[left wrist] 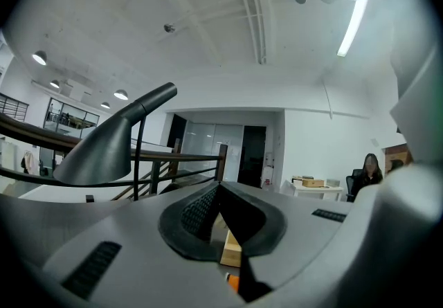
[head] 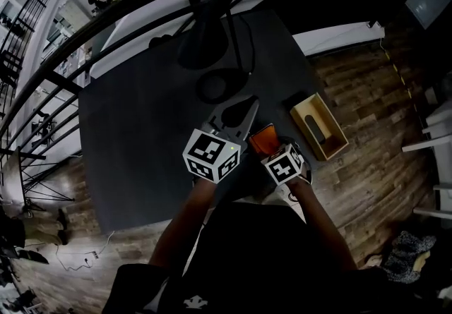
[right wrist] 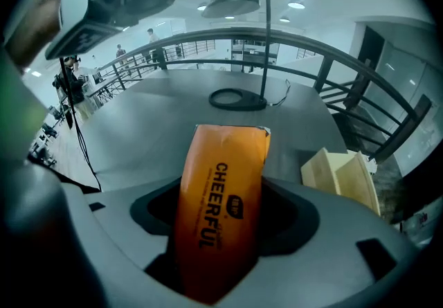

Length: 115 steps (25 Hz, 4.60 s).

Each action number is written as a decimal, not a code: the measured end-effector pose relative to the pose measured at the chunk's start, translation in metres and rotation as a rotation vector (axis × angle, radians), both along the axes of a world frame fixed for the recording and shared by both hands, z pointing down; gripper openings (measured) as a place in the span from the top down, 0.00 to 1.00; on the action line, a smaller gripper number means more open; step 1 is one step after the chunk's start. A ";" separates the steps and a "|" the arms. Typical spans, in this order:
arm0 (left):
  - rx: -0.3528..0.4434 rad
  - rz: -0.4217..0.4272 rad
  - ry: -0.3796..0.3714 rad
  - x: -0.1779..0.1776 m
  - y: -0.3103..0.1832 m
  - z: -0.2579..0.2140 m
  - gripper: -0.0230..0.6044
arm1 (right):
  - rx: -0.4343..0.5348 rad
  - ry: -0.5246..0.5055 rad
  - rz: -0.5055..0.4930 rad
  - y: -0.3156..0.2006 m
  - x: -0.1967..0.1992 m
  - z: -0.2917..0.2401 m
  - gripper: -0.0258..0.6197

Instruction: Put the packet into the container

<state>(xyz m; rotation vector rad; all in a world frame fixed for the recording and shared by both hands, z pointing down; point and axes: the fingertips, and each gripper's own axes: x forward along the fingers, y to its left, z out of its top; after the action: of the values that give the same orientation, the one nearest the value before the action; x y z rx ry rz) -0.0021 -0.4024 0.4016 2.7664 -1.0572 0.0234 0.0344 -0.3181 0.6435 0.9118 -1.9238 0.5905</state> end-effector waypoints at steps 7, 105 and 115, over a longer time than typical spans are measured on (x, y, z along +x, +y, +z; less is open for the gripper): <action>0.005 0.041 0.008 0.033 0.001 -0.001 0.95 | 0.063 0.025 0.031 -0.029 0.063 -0.029 0.48; -0.019 -0.002 -0.014 0.084 -0.015 0.008 0.95 | -0.006 -0.040 0.025 -0.078 0.193 -0.001 0.27; -0.023 0.007 -0.015 0.085 -0.014 0.009 0.95 | 0.076 -0.150 0.034 -0.072 0.175 -0.032 0.27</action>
<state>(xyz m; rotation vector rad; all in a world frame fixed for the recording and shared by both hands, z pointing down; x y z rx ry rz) 0.0831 -0.4160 0.4105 2.7537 -1.0437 0.0563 0.2098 -0.3903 0.6118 0.9737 -2.0800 0.6245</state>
